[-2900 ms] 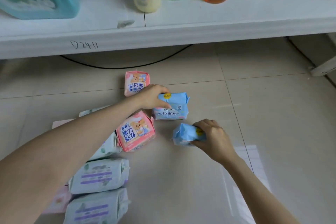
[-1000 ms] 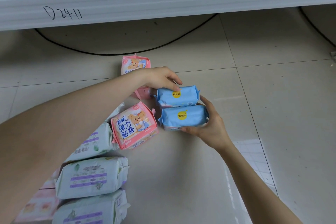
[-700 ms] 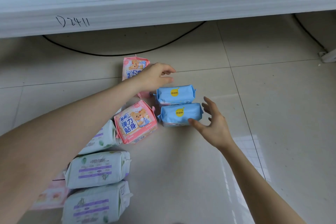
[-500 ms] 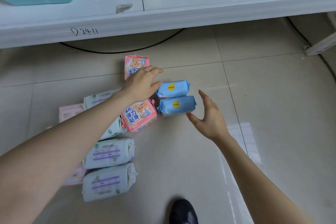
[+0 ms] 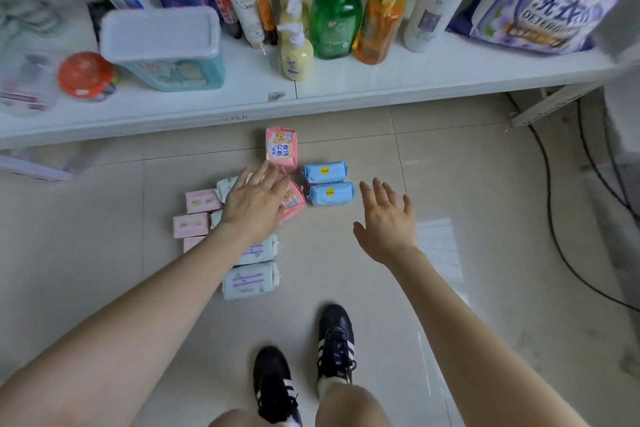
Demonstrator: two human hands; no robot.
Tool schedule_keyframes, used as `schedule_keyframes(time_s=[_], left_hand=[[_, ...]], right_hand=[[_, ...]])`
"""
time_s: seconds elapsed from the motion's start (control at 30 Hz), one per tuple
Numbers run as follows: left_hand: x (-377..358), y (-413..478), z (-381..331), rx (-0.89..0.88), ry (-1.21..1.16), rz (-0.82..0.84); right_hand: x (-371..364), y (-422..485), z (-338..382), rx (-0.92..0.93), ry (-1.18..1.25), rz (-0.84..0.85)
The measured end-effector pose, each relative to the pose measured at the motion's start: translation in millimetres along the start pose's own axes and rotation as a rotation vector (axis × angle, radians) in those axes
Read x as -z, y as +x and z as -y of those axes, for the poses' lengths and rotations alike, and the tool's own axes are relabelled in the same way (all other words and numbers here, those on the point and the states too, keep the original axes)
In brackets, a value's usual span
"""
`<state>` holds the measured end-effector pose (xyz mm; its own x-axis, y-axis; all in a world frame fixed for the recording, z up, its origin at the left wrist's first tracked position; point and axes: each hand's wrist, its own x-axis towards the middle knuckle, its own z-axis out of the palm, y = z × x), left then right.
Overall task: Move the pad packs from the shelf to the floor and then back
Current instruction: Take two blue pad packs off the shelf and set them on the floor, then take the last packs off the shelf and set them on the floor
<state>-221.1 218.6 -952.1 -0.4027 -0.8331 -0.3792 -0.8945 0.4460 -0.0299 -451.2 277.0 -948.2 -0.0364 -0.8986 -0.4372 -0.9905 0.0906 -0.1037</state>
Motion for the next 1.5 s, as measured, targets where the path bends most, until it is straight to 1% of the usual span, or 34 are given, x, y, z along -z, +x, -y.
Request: schedule_keyframes(time_s=[0.07, 0.23, 0.43, 0.53, 0.67, 0.97, 1.23, 1.5], left_hand=[[34, -24, -4, 0.02, 0.014, 0.011], [121, -90, -12, 0.07, -0.021, -0.019], [229, -162, -7, 0.1, -0.004, -0.067], [282, -199, -3, 0.091, 0.006, -0.141], [348, -251, 2, 0.091, 0.031, -0.29], [475, -350, 20, 0.151, 0.073, -0.54], [561, -396, 33, 0.249, 0.09, -0.693], [650, -430, 40, 0.294, 0.158, -0.855]], right_hand=[[35, -22, 6, 0.008, -0.02, -0.004], [126, -79, 22, 0.039, -0.058, -0.03], [228, -146, 50, 0.042, -0.038, -0.157], [276, -184, 66, 0.049, -0.034, -0.255], [337, -238, 88, 0.071, -0.046, -0.388], [452, -326, 133, 0.139, -0.061, -0.574], [548, -371, 146, 0.225, -0.146, -0.708], [640, -403, 147, 0.288, -0.156, -0.927]])
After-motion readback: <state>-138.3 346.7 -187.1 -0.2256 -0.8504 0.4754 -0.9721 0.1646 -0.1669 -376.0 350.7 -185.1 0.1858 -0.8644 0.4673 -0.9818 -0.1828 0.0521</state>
